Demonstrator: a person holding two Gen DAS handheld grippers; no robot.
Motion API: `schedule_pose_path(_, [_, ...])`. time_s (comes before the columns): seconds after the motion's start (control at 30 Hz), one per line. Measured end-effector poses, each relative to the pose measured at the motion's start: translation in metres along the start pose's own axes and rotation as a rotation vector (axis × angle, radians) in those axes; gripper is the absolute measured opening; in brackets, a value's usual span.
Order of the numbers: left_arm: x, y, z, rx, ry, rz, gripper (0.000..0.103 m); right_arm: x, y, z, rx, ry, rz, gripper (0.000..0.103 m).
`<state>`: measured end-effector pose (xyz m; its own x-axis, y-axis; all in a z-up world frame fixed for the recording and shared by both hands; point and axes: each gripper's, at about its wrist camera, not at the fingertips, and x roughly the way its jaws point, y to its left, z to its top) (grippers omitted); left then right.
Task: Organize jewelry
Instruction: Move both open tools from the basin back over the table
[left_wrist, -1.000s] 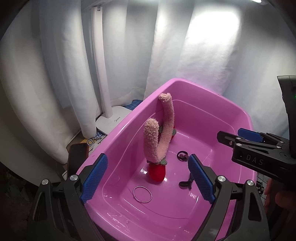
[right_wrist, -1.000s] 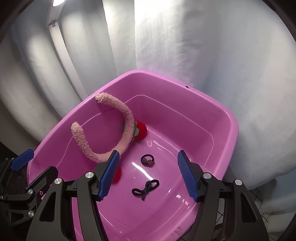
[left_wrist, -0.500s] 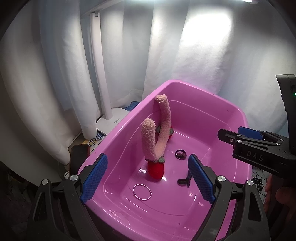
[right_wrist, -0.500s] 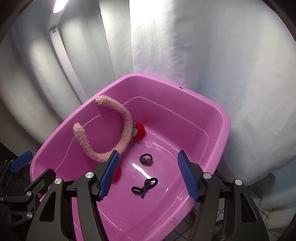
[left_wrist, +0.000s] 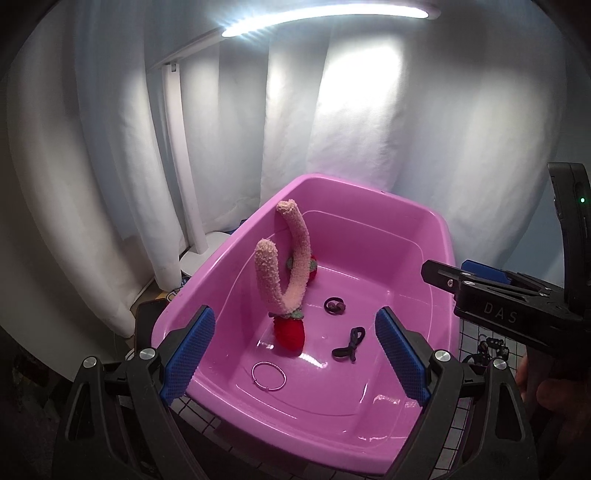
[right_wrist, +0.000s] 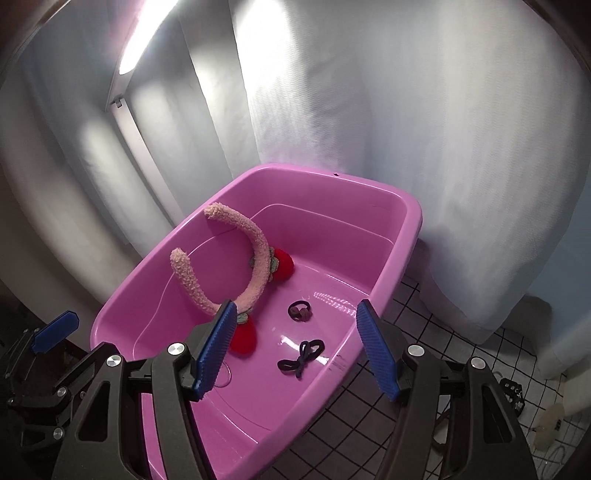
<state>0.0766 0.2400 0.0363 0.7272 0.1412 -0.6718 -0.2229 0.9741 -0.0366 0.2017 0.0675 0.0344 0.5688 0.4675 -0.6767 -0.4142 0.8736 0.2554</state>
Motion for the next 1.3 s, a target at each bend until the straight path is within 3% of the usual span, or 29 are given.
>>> schedule_pose_path(0.17, [-0.020,-0.026,-0.010,0.088,-0.047,-0.073,0.087,-0.029,-0.018,-0.026,0.054,-0.065,-0.023,0.064])
schedule_pose_path(0.27, [-0.030,-0.041,-0.016,0.112,-0.062,-0.156,0.087,-0.054,-0.032,-0.044,0.079,-0.110,-0.072,0.064])
schedule_pose_path(0.53, [-0.049,-0.101,-0.034,0.184,-0.074,-0.358,0.088,-0.122,-0.087,-0.105,0.182,-0.134,-0.212,0.064])
schedule_pose_path(0.67, [-0.047,-0.140,-0.048,0.224,-0.055,-0.418,0.089,-0.158,-0.125,-0.140,0.253,-0.123,-0.299,0.066])
schedule_pose_path(0.87, [-0.042,-0.186,-0.077,0.239,-0.035,-0.414,0.091,-0.205,-0.192,-0.195,0.366,-0.122,-0.387,0.067])
schedule_pose_path(1.0, [-0.037,-0.219,-0.105,0.240,-0.004,-0.372,0.091,-0.231,-0.236,-0.225,0.382,-0.118,-0.421,0.067])
schedule_pose_path(1.3, [-0.043,-0.299,-0.162,0.182,0.018,-0.193,0.096,-0.259,-0.334,-0.277,0.329,-0.071,-0.356,0.068])
